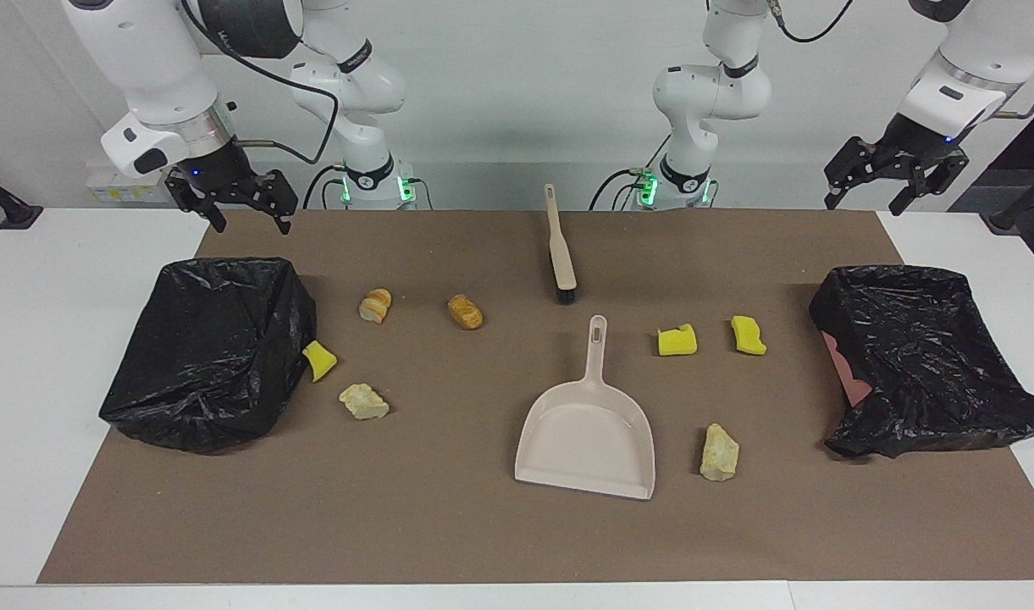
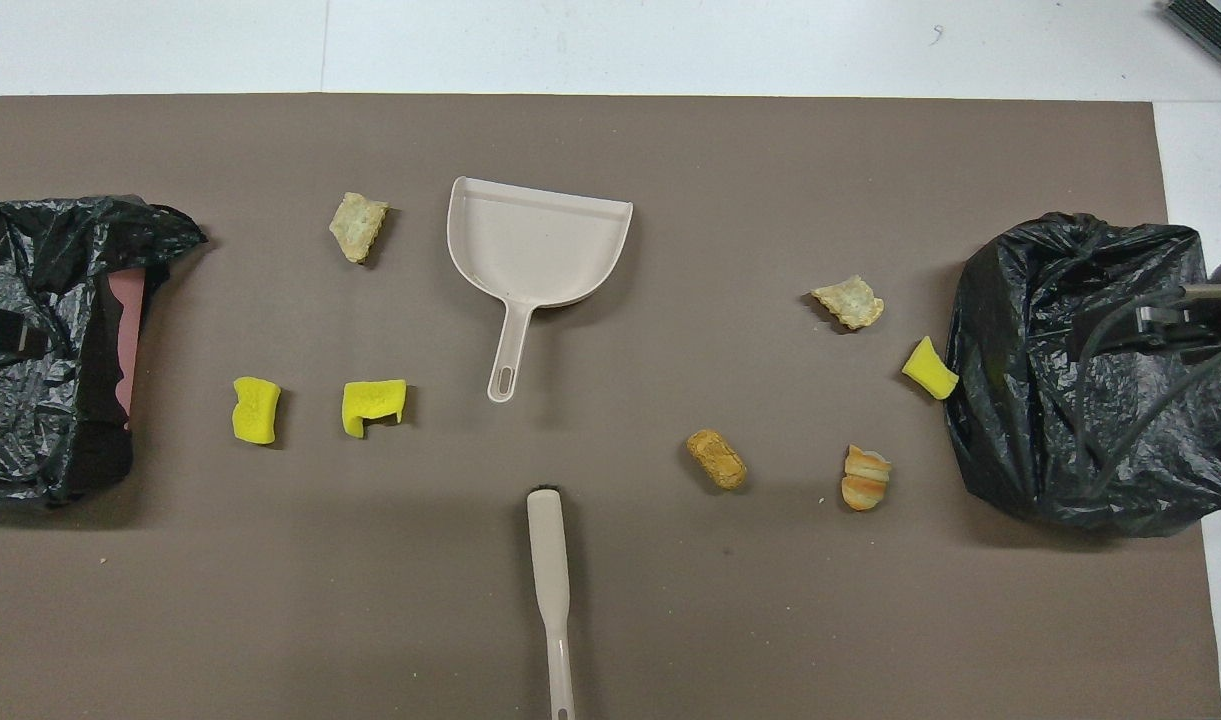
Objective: Sweep and dump trash in bin
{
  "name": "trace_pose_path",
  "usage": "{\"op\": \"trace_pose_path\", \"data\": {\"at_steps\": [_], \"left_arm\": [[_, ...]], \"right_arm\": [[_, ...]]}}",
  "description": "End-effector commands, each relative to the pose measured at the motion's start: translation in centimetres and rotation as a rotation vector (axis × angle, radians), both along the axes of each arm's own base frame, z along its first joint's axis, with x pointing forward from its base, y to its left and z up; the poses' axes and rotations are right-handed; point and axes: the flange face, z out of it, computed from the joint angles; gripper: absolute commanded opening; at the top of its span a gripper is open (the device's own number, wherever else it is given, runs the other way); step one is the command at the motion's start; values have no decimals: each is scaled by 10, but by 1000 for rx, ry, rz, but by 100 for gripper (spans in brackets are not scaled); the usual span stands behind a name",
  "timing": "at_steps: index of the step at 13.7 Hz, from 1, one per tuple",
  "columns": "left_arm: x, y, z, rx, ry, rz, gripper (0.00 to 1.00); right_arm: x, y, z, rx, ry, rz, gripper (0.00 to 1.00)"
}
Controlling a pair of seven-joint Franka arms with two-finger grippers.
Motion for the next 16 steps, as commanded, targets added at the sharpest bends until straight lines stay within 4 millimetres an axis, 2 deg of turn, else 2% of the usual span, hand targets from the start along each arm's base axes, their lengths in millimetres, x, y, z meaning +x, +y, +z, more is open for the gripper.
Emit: {"op": "trace_pose_path", "data": {"at_steps": [1, 12, 13, 15, 16], "left_arm": [[-4, 3, -1, 8, 3, -2, 100], [-4, 3, -1, 8, 3, -2, 100], [-4, 3, -1, 9, 3, -2, 100], [-4, 3, -1, 8, 3, -2, 100], [-4, 3, -1, 8, 3, -2, 100]], "right_arm": [[-4, -1, 4, 21, -1, 12, 100], [-7, -2, 4, 18, 16, 15, 100], [-12, 6, 2, 16, 42, 23, 100], [-21, 5, -2, 27, 56, 33, 100], [-19, 8, -1, 44, 40, 39, 100]]}}
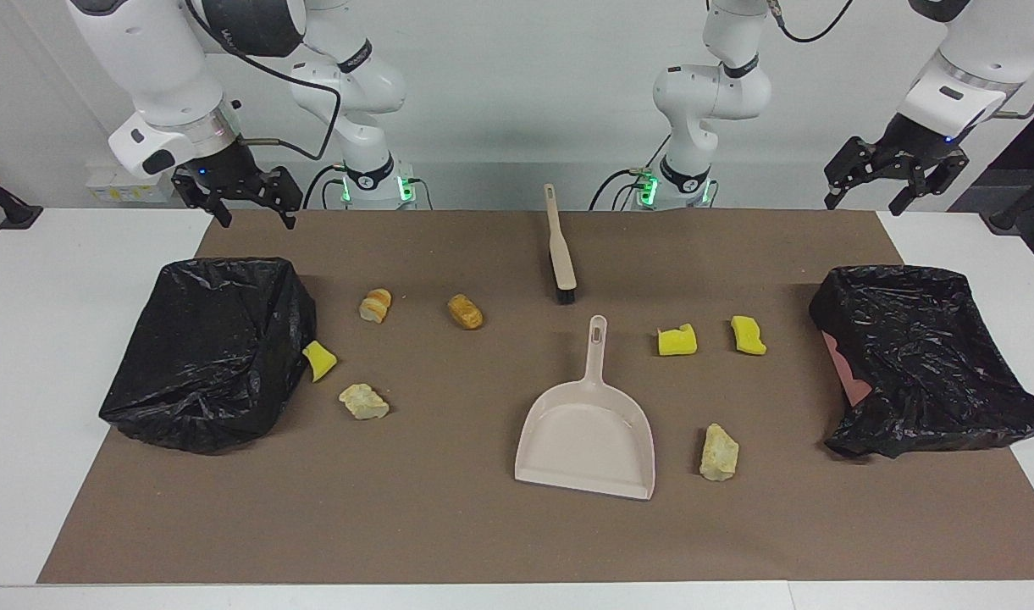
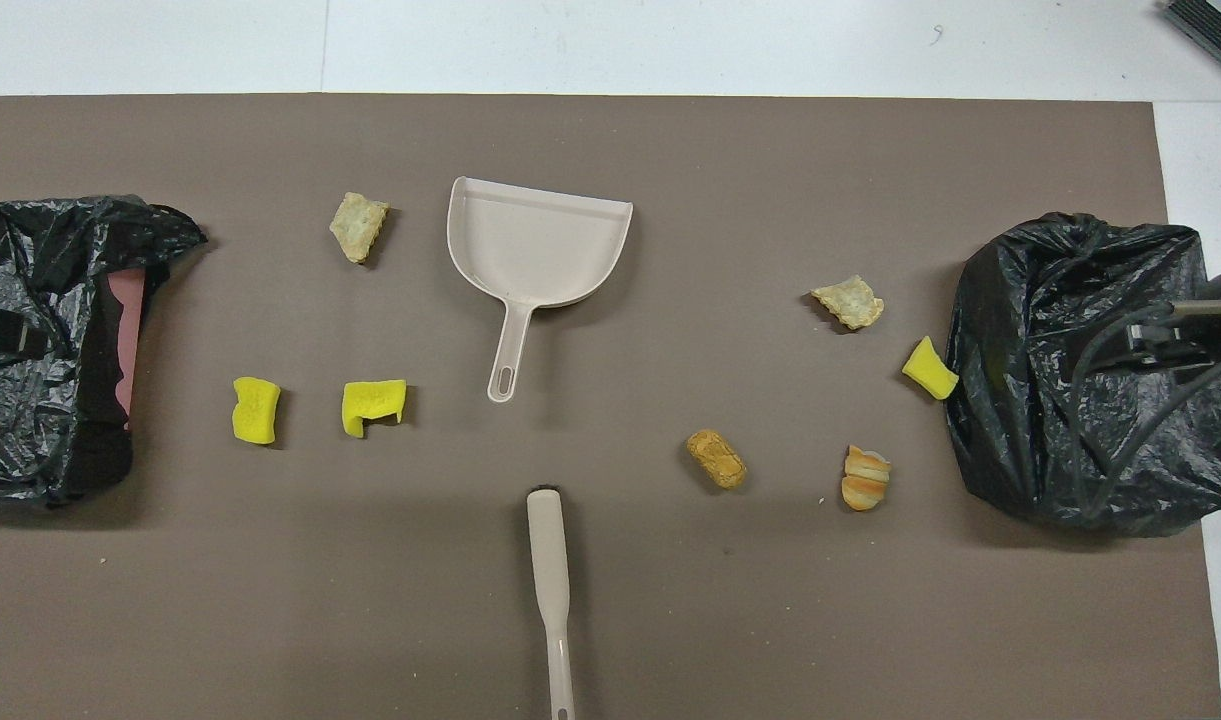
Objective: Sweep and dump trash in bin
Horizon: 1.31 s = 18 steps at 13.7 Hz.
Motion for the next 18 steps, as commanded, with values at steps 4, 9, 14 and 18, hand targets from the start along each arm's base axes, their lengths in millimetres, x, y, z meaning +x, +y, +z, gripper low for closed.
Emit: {"op": "trace_pose_path", "data": {"at_steps": [4, 9, 14, 18], "left_arm": [[-4, 3, -1, 8, 3, -2, 100], [-4, 3, -1, 8, 3, -2, 100], [-4, 3, -1, 8, 3, -2, 100], [-4, 3, 0, 9, 1, -2, 100]], "right_arm": [[3, 29, -7, 46, -44, 78, 100], [32, 105, -50, 48, -55, 111, 100], [50, 181, -96, 56, -82, 58, 100], [48, 250, -125, 66, -119, 29, 100]]}}
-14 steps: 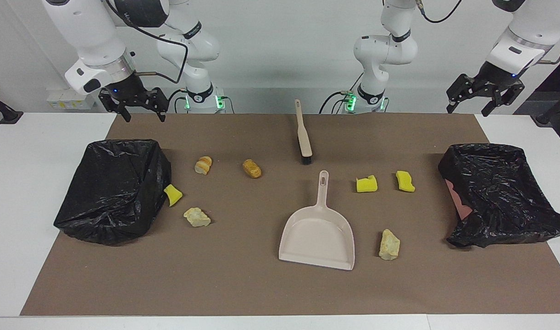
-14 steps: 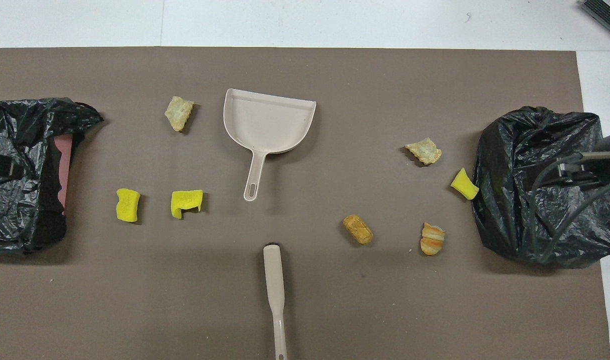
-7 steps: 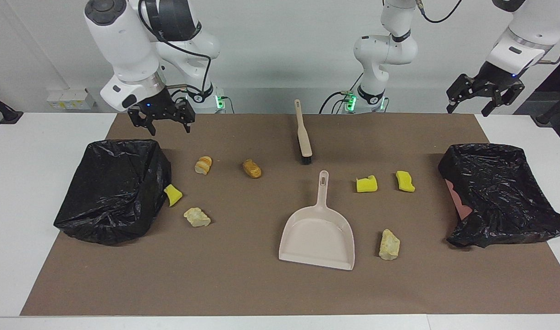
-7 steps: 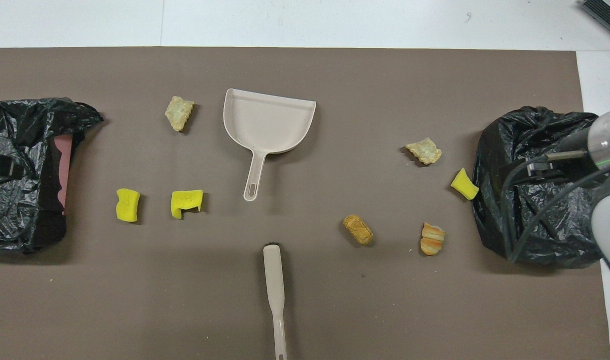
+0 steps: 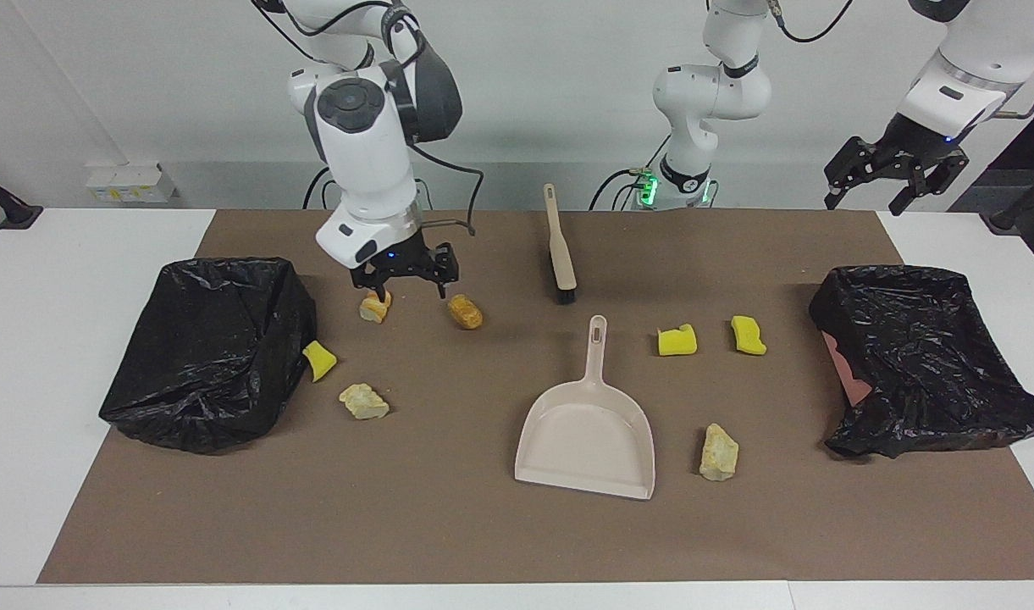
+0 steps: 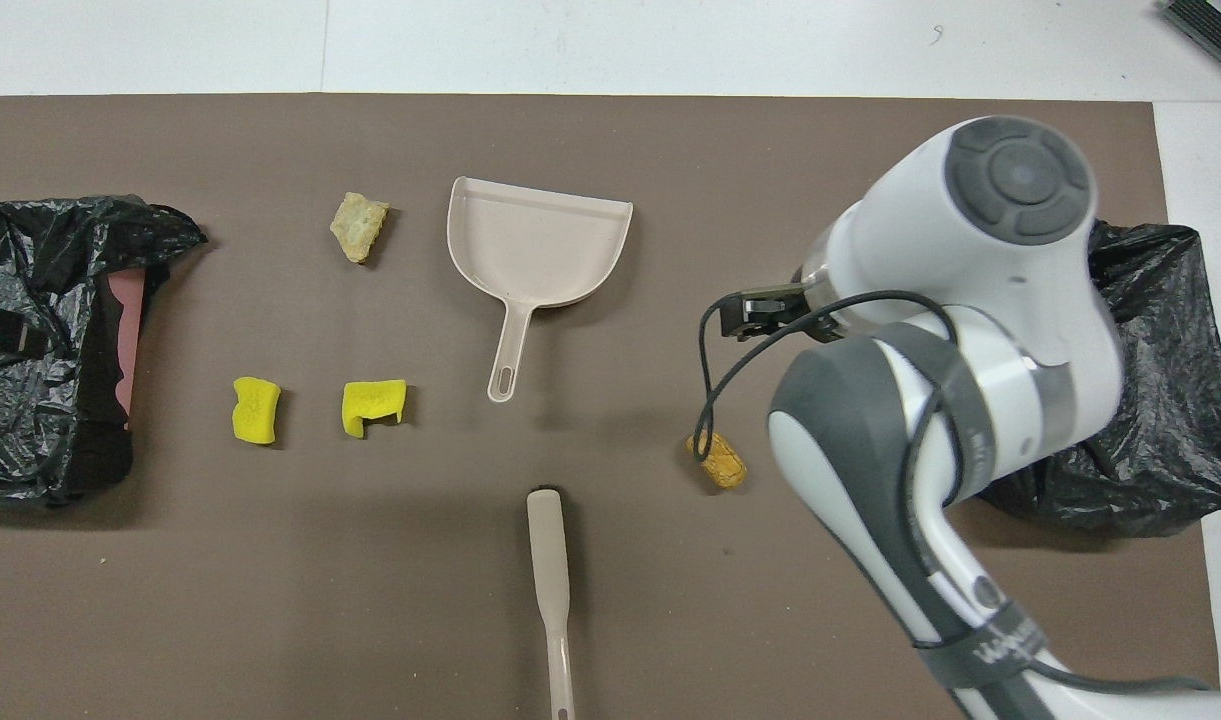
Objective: Sweep and dump trash in bin
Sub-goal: 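Reach the right gripper across to the beige dustpan handle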
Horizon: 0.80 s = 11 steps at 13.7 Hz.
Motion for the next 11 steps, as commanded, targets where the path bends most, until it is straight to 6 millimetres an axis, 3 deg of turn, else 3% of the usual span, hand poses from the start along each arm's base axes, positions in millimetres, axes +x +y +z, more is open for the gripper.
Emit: {"op": "trace_pose_path", "data": {"at_steps": [1, 2, 4, 8, 11], "left_arm": [[-4, 3, -1, 9, 3, -2, 100], [-4, 3, -1, 9, 3, -2, 100], [-4, 3, -1, 8, 3, -2, 100], [-4, 3, -1, 8, 3, -2, 100], [-4, 3, -1, 8, 3, -2, 100]], "right_arm": [[-2, 38, -20, 17, -9, -28, 100], [-4, 56, -36, 16, -1, -33, 100], [13, 82, -52, 35, -24, -109, 100], [25, 171, -100, 79, -62, -156, 100], [28, 222, -130, 93, -73, -182, 100]]}}
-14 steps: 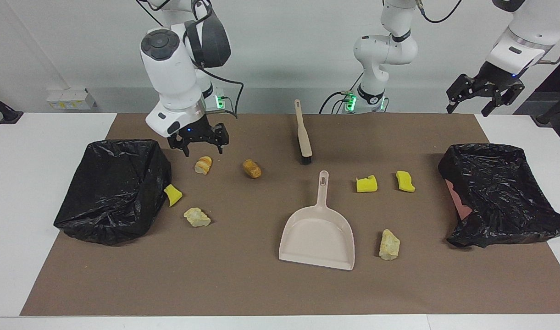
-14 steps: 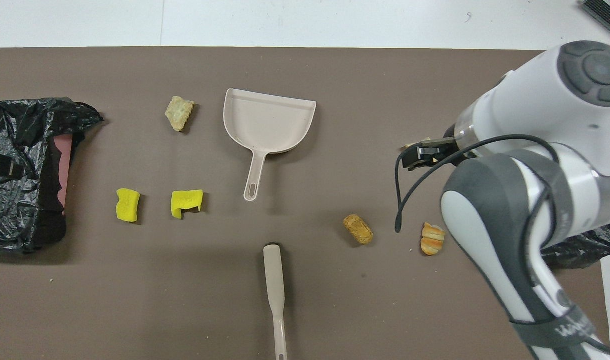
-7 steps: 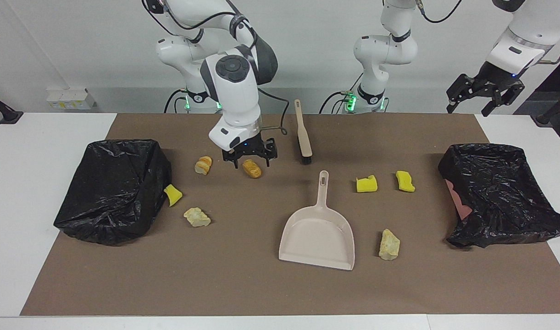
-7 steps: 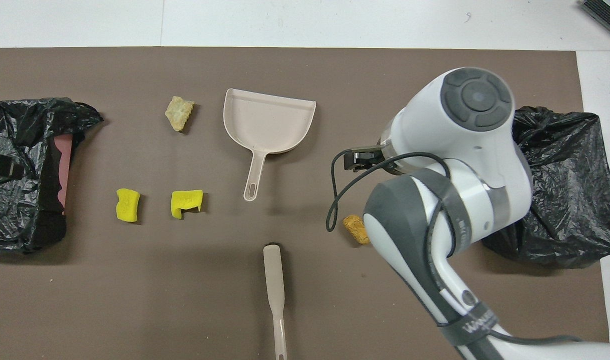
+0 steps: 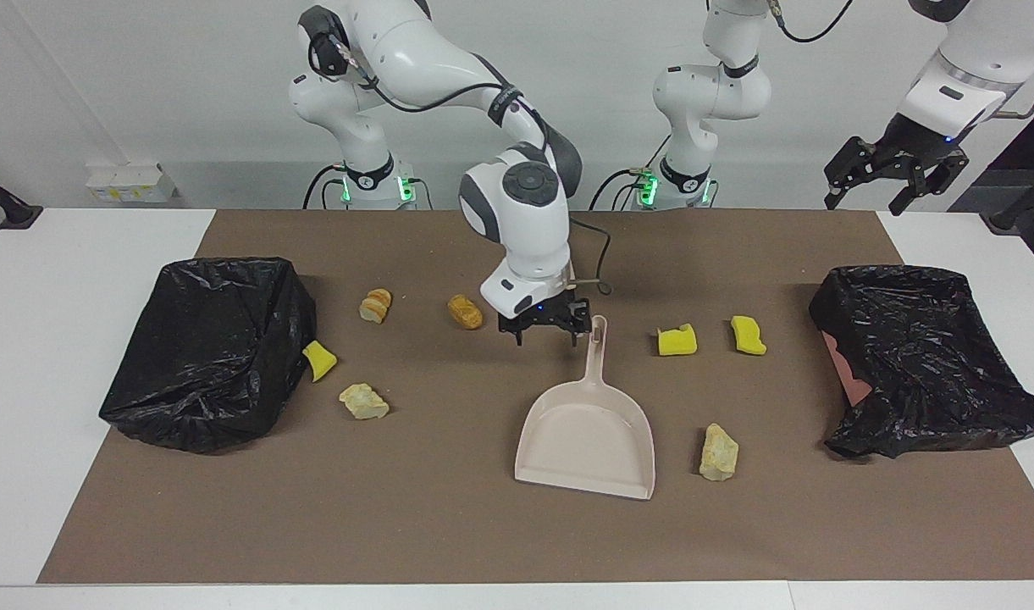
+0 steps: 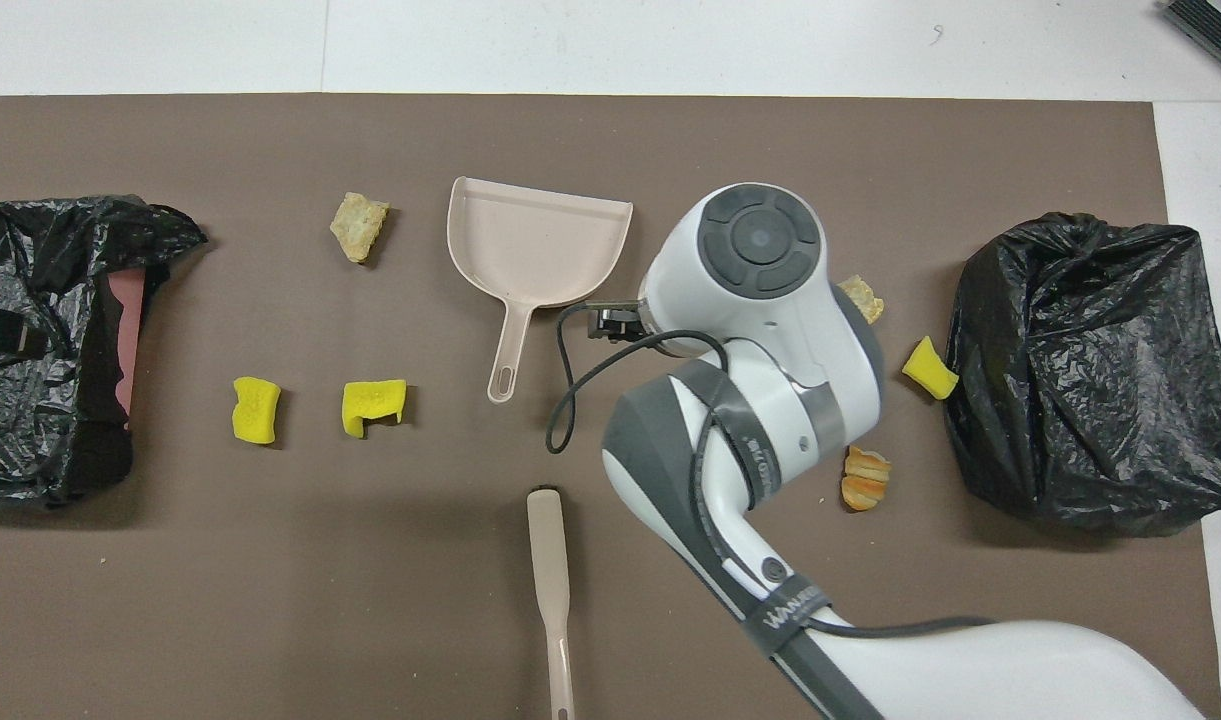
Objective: Sweep and dump trash in bin
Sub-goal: 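Reach the right gripper across to the beige dustpan handle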
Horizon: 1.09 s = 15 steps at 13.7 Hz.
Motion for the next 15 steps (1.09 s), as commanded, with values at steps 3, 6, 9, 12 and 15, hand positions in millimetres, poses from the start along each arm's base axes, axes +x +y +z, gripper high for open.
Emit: {"op": "trace_pose_path", "data": {"at_steps": [3, 6, 9, 12, 15], "left_arm": [[-4, 3, -1, 8, 3, -2, 100], [-4, 3, -1, 9, 3, -2, 100], [-4, 3, -1, 8, 3, -2, 100], [-4, 3, -1, 9, 3, -2, 100], [-4, 3, -1, 8, 3, -2, 100]], "right_arm": [[5, 58, -39, -15, -37, -40, 100], [-1, 61, -44, -47, -35, -21, 71], [0, 60, -40, -49, -43, -17, 41], [-1, 57, -21, -42, -47, -18, 41], [-4, 59, -13, -34, -53, -12, 0]]}}
